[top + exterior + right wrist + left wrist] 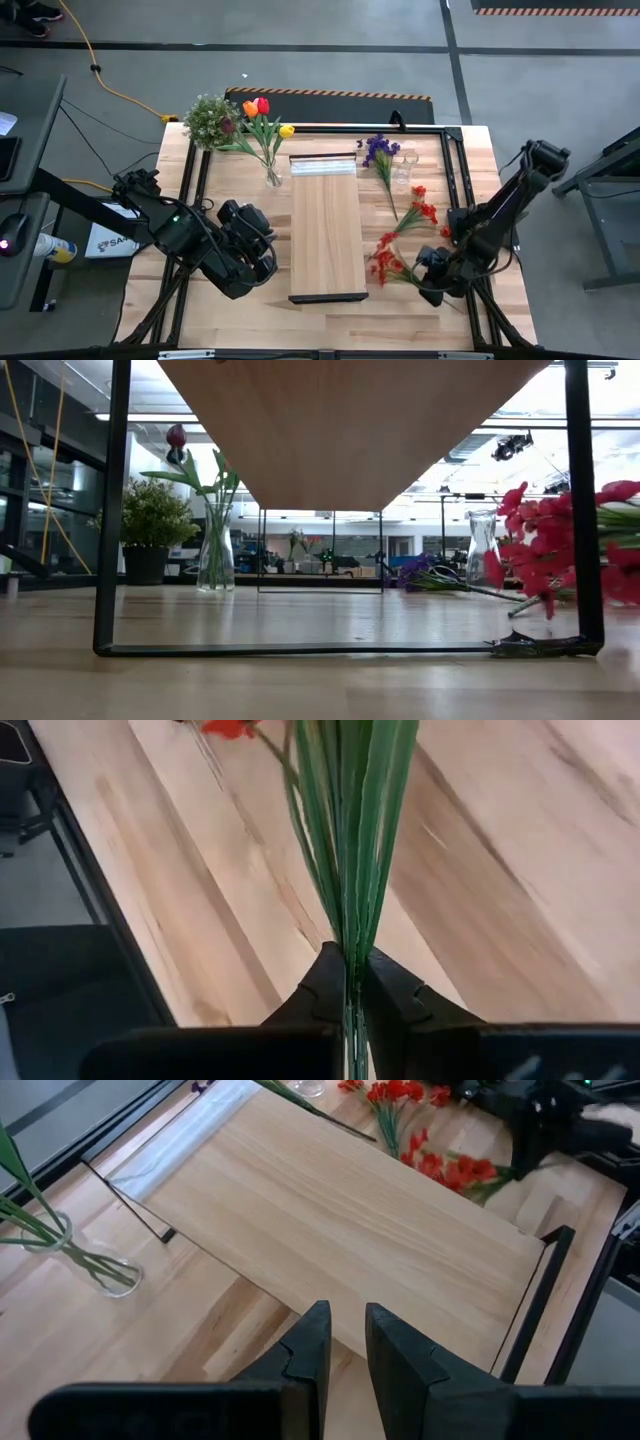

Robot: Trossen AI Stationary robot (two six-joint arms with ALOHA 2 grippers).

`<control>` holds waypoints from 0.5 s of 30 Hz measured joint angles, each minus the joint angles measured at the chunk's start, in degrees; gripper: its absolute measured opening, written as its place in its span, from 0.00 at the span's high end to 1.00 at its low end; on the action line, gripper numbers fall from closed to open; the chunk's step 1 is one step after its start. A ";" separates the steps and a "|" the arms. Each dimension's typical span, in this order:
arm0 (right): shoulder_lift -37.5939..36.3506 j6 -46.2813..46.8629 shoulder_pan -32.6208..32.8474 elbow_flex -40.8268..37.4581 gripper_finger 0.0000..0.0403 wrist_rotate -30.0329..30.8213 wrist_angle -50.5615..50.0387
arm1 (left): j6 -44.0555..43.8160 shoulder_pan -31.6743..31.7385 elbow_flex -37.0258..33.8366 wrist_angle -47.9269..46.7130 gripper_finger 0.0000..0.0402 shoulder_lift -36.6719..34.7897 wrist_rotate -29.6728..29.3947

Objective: Pick and place flowers into a vace then onto a shelf
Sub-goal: Put the bottom orange flowers into the right transparent vase

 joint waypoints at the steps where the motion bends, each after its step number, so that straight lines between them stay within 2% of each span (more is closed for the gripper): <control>1: -1.38 0.44 0.00 0.03 0.98 -0.58 -1.69 | 0.01 -0.01 0.00 -0.02 0.75 0.00 0.14; 8: -11.41 1.53 -0.32 0.07 0.98 0.21 -10.68 | 0.41 -0.01 0.00 -0.02 0.75 0.00 0.21; 15: -20.73 -1.10 -2.41 0.11 0.98 10.05 -12.41 | 0.45 -0.01 0.00 -0.02 0.75 0.00 0.21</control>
